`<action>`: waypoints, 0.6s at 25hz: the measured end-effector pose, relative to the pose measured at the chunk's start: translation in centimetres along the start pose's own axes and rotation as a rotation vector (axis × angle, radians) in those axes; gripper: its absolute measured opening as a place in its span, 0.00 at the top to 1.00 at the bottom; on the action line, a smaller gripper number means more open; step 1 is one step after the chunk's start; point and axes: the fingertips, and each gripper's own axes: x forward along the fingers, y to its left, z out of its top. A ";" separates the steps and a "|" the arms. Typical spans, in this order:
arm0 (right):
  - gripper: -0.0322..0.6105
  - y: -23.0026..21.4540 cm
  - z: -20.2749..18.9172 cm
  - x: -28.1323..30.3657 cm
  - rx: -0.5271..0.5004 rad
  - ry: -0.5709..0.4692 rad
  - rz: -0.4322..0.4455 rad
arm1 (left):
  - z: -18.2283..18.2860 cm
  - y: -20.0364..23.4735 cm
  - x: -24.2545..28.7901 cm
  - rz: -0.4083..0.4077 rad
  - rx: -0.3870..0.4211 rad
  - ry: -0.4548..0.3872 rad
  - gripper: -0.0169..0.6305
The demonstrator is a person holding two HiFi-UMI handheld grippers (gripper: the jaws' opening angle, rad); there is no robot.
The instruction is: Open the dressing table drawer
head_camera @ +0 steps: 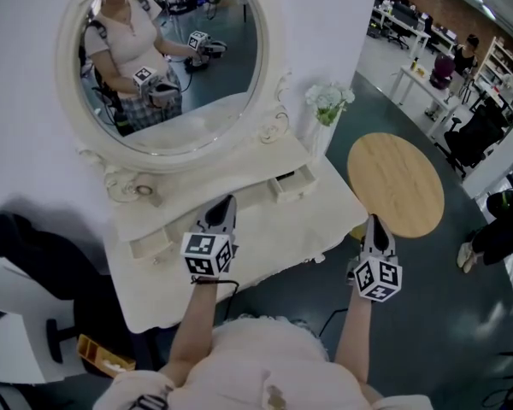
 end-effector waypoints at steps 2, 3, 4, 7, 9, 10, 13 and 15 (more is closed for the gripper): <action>0.93 0.0 -0.2 -0.2 -0.002 0.008 -0.002 | -0.2 -0.2 -0.1 -0.004 -0.001 0.004 0.93; 0.93 0.0 -0.2 -0.4 -0.004 0.010 -0.003 | -0.3 -0.2 -0.2 -0.005 -0.001 0.006 0.93; 0.93 0.0 -0.3 -0.5 -0.005 0.012 -0.003 | -0.4 -0.3 -0.3 -0.006 -0.001 0.008 0.93; 0.93 0.0 -0.4 -0.9 -0.007 0.019 -0.005 | -0.6 -0.4 -0.7 -0.007 -0.004 0.011 0.93; 0.93 0.0 -0.4 -1.2 -0.009 0.019 -0.006 | -0.6 -0.5 -1.0 -0.009 -0.009 0.011 0.93; 0.93 0.0 -0.4 -1.3 -0.009 0.020 -0.006 | -0.7 -0.5 -1.1 -0.009 -0.010 0.011 0.93; 0.93 0.2 -0.4 -1.5 -0.006 0.023 -0.002 | -0.8 -0.4 -1.4 -0.004 -0.016 0.012 0.93; 0.93 0.4 -0.3 -1.7 -0.007 0.025 0.002 | -0.8 -0.3 -1.6 -0.002 -0.020 0.013 0.93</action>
